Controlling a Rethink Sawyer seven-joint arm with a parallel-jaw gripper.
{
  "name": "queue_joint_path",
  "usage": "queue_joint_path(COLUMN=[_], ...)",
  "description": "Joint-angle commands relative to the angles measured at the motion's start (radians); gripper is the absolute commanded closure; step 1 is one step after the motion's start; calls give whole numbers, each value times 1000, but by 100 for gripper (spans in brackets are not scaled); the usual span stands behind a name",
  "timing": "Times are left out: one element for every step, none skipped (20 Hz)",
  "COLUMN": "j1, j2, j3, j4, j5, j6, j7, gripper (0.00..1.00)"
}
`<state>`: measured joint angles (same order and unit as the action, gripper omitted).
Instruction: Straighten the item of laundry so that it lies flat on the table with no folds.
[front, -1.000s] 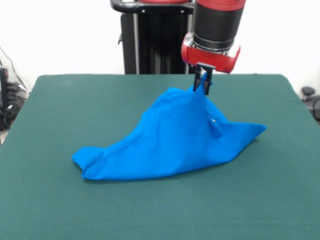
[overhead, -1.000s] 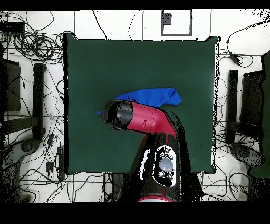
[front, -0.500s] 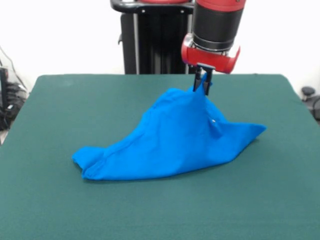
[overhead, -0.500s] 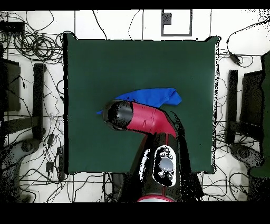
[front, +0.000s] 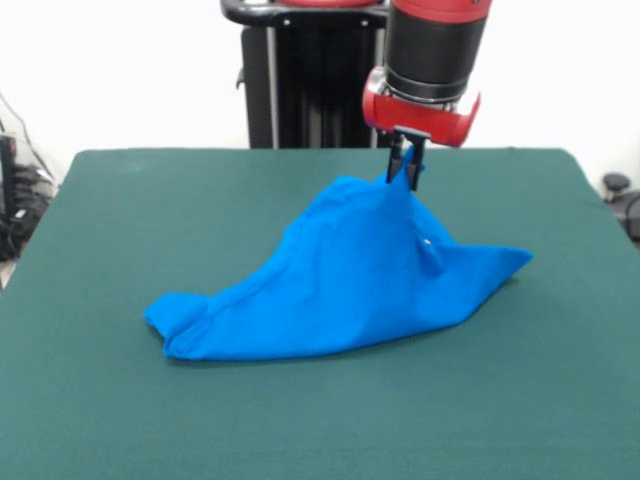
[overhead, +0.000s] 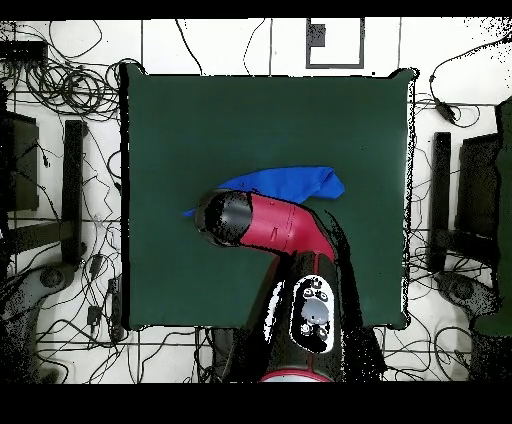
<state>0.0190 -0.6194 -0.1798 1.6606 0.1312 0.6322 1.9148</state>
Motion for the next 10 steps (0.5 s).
queue_joint_path(j1=[10, 12, 14, 16, 19, 27, 32, 36, 32, 21], j2=[23, 22, 20, 19, 17, 19, 20, 20, 20, 20], j3=[85, 82, 80, 78, 77, 67, 65, 63, 68, 78], j4=[48, 49, 52, 55, 58, 56, 56, 56, 59, 68], j5=[20, 12, 11, 9, 7, 8, 9, 9, 13, 21], j6=[-51, -64, -76, -88, -101, -102, -104, -106, -114, -121], j7=[151, 146, 149, 152, 155, 169, 174, 178, 176, 173], gripper=[100, 0, 0, 0, 0, 0, 0, 0, 0, 0])
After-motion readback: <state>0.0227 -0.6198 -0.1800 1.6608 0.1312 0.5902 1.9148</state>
